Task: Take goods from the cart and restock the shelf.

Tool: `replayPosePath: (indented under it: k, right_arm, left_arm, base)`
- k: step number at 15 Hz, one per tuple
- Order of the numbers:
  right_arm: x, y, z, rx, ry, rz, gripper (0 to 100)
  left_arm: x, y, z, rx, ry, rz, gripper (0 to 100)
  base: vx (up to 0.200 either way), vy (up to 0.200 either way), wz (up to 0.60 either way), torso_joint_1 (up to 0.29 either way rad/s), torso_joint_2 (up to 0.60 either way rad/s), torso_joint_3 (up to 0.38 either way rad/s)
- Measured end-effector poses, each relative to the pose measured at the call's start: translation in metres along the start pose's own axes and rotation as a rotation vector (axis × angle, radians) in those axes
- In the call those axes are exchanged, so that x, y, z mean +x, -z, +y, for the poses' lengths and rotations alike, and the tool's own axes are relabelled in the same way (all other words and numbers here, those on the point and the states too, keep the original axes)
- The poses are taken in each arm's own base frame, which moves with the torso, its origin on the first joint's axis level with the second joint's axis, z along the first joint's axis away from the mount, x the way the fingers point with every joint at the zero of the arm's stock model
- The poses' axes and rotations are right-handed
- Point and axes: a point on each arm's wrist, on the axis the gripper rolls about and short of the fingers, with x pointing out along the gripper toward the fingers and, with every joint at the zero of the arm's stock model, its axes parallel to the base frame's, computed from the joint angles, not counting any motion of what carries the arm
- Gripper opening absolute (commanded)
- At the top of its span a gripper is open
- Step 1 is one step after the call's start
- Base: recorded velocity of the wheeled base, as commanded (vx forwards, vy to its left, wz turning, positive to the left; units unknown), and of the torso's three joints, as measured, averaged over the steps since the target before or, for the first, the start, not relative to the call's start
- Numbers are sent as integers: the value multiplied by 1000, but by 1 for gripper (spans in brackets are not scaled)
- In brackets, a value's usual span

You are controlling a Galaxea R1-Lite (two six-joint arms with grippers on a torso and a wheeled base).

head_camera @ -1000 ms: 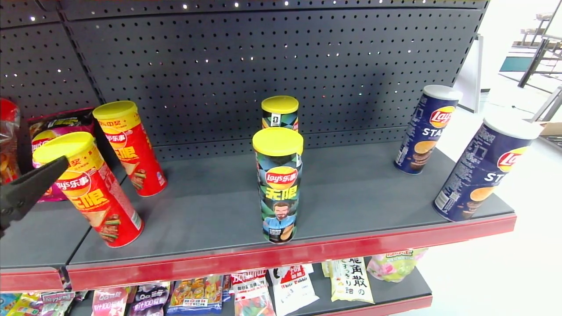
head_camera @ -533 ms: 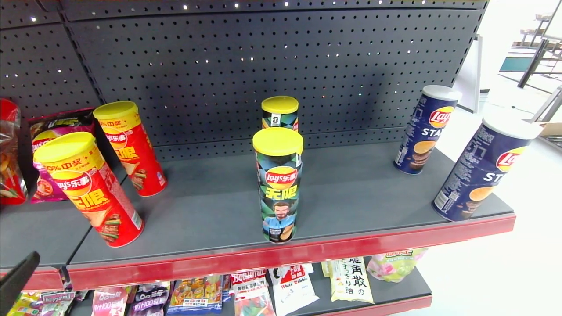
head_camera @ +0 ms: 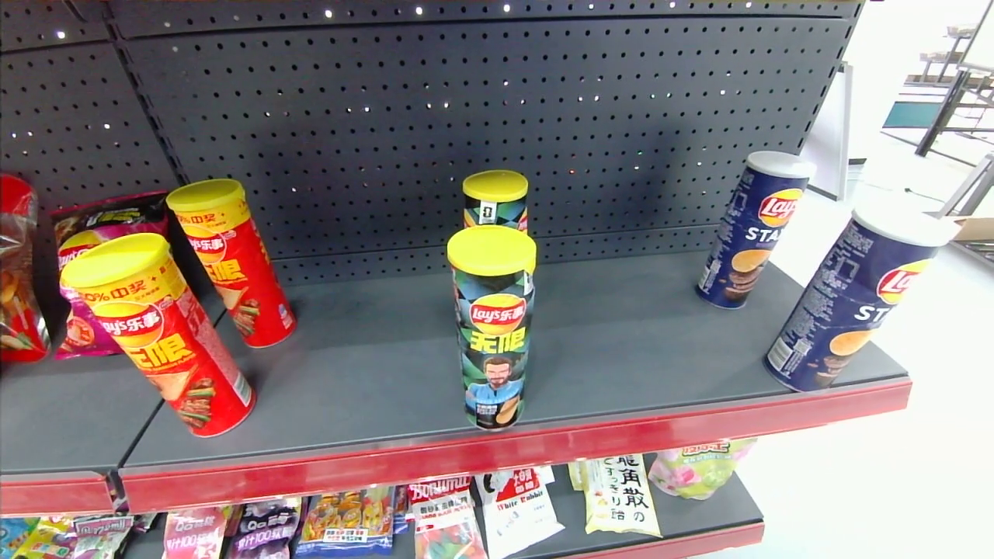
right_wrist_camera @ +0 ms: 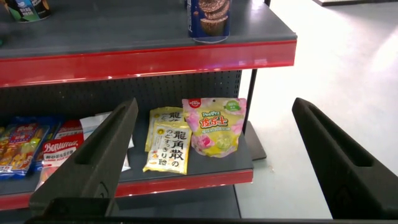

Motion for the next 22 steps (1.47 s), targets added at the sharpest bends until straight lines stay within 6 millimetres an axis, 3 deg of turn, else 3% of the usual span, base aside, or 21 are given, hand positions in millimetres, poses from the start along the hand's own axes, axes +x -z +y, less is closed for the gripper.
replayPosePath:
  k: [4,13,16,19,22]
  right_arm:
    - [0,0,0,0,0,0,100]
    - [0,0,0,1,1,0,100]
    - [0,0,0,5,1,0,100]
    - [0,0,0,5,1,0,100]
    - [0,0,0,4,1,0,100]
  left_arm:
    - [-2,2,0,-1,6,-13,100]
    - [-2,2,-1,5,55,-11,100]
    - [3,-1,-5,66,224,3,100]
    - [11,-11,-8,91,370,27,100]
    - [31,-36,-10,102,444,69,100]
  base:
    - [0,0,450,1,1,3]
    - [0,0,0,0,0,0]
    - [0,0,0,0,0,0]
    - [0,0,0,0,0,0]
    - [0,0,0,0,0,0]
